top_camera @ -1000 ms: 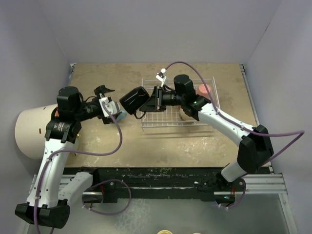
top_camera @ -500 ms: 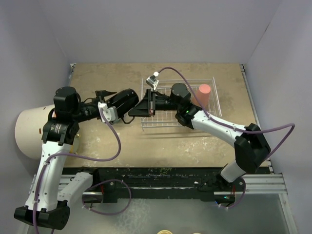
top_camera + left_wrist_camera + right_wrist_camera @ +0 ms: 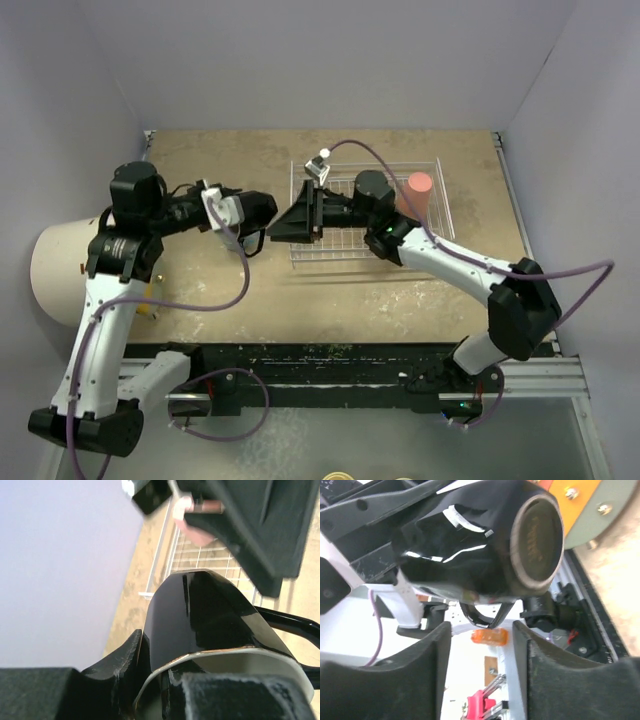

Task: Unload the cups from the dish rack

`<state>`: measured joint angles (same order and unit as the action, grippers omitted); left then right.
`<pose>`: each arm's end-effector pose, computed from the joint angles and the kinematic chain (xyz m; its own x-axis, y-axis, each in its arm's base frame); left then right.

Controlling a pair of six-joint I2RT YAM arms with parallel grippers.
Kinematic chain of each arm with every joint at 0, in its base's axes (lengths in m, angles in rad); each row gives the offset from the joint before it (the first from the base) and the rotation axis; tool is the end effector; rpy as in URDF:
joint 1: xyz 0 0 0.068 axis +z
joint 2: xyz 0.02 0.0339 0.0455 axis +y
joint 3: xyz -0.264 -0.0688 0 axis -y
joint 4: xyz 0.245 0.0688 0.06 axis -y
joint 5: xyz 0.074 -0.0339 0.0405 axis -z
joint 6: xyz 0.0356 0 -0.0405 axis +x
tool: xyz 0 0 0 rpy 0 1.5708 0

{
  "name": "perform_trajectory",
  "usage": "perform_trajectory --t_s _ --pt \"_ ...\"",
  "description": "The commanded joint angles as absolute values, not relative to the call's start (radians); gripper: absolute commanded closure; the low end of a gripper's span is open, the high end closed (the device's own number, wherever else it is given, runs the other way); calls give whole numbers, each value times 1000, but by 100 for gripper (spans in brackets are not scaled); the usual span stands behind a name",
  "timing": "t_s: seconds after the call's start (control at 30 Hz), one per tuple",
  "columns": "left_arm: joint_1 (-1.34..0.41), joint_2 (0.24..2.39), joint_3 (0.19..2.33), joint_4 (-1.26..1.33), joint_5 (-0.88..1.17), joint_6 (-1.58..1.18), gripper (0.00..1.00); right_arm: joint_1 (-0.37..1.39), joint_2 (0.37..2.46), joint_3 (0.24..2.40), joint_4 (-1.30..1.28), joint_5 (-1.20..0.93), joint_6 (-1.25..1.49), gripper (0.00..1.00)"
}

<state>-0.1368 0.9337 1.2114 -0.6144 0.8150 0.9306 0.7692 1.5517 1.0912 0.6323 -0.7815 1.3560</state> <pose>0.1698 -0.0495 0.4181 0.4252 0.4967 -0.7566 0.7248 0.3138 0.6133 0.2404 0.2677 0.3393 -0.9434 0.0520 -0.3277 -0.3315 -0.1104 0.9370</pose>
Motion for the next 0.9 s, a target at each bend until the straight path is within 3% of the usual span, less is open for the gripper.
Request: perform_trajectory --t_s 0.0,0.13,0.33,0.47,0.6,0.87 --pt "-130 1073 1372 -640 643 865 100 677 1426 1235 254 -703 1089 38" --pt "-130 1213 1481 -744 460 877 100 576 1366 1325 -119 -539 832 30" --pt "-107 1442 1650 -834 238 796 100 540 1349 1440 -419 -305 615 29" --pt "-35 1672 1839 -932 212 696 100 538 1353 1462 -499 -153 550 28" --pt "-7 1875 2005 -1051 190 668 100 537 1363 1475 -535 -66 511 21" --pt "-6 2141 2237 -1135 111 659 100 531 1393 1468 -554 38 475 20"
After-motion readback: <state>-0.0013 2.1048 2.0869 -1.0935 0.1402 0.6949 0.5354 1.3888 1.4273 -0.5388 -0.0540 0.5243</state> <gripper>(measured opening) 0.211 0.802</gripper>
